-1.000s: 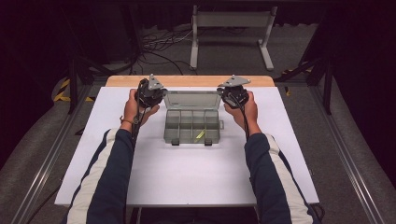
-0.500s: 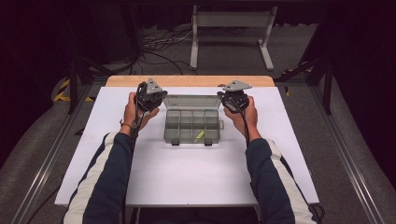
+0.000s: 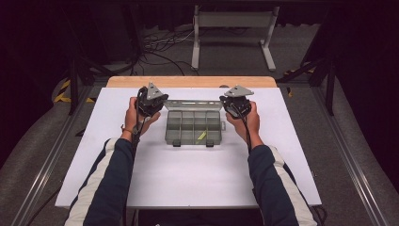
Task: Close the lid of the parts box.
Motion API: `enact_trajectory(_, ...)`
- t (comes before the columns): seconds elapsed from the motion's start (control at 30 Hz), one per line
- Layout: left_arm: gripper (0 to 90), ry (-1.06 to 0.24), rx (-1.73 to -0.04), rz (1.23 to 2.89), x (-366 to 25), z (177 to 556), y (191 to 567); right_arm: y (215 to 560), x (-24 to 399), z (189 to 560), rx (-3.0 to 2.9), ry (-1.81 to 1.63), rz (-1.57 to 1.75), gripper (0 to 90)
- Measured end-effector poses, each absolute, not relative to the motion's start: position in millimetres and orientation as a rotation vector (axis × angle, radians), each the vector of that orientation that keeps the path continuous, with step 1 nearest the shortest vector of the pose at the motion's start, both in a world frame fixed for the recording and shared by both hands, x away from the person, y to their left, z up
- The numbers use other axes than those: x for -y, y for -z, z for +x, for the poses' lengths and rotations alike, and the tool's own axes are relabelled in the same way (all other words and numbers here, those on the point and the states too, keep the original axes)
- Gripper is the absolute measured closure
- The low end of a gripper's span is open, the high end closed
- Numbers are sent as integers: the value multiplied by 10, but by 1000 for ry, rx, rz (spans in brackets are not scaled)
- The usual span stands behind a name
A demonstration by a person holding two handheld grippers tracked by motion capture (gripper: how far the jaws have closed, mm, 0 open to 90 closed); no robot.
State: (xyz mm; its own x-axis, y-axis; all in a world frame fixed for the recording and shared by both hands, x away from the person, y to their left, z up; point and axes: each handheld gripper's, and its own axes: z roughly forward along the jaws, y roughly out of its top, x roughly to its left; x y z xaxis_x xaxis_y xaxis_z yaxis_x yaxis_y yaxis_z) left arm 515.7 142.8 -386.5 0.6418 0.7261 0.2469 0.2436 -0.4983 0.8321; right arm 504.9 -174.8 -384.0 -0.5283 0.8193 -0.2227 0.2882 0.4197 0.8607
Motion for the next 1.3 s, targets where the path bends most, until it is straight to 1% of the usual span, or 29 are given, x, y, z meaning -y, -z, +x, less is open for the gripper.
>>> enact_trajectory(0.13,893,-784,-749,2055,-1426,5139,3869,3851,1755,5034,-2027,-1058,935,900)
enact_trajectory(0.57,892,-796,-734,2073,-1422,5080,3897,3878,1770,4985,-2030,-1068,929,900)
enact_trajectory(0.63,892,-813,-729,2078,-1431,5068,3901,3883,1770,4973,-2029,-1069,928,900)
enact_trajectory(1.17,882,-813,-702,2086,-1461,4984,3945,3917,1791,4914,-2041,-1082,930,900)
enact_trajectory(1.23,878,-794,-706,2087,-1464,4967,3960,3922,1791,4902,-2043,-1085,932,900)
enact_trajectory(1.3,874,-811,-699,2093,-1466,4951,3968,3924,1787,4891,-2047,-1081,926,900)
